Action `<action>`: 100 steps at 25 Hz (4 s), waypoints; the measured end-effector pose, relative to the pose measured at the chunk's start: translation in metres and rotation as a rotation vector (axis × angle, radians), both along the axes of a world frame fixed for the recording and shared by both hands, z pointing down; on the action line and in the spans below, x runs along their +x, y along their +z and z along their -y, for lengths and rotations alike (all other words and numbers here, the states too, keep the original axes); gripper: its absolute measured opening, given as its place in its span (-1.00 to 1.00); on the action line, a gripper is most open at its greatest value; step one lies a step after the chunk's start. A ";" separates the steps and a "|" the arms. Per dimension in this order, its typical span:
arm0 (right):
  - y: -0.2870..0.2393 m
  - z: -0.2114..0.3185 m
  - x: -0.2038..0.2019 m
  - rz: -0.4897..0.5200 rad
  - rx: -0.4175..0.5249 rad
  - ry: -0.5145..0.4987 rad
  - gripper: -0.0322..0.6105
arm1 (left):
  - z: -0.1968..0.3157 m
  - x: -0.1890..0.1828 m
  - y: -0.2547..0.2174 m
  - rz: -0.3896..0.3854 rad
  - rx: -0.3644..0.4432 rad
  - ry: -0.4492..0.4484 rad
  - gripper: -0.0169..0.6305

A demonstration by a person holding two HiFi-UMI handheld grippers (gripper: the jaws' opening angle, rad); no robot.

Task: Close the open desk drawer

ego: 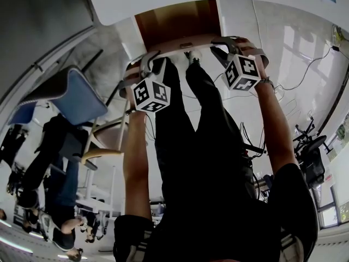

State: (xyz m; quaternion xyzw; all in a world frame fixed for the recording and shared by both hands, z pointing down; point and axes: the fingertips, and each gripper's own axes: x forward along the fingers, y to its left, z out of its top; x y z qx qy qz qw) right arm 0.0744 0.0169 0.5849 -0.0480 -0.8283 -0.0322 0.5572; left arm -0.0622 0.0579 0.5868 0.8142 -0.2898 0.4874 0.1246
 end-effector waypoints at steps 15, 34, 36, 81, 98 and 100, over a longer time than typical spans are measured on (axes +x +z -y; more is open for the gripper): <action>-0.002 0.039 -0.013 0.009 0.047 0.021 -0.68 | 0.036 -0.012 -0.002 0.010 0.030 -0.027 -0.60; -0.003 0.085 -0.037 0.033 0.105 0.036 -0.68 | 0.088 -0.040 -0.006 0.051 0.085 -0.080 -0.58; -0.004 0.091 -0.037 0.035 0.111 0.040 -0.68 | 0.092 -0.039 -0.007 0.053 0.088 -0.082 -0.58; -0.005 0.115 -0.036 0.107 0.287 0.175 -0.51 | 0.110 -0.042 -0.010 -0.013 0.135 -0.258 -0.53; -0.058 0.106 -0.020 0.309 0.312 0.415 -0.49 | 0.097 -0.030 -0.112 -0.344 0.307 -0.558 -0.80; -0.067 0.099 -0.019 0.339 0.295 0.469 -0.49 | 0.089 -0.029 -0.133 -0.384 0.332 -0.581 -0.89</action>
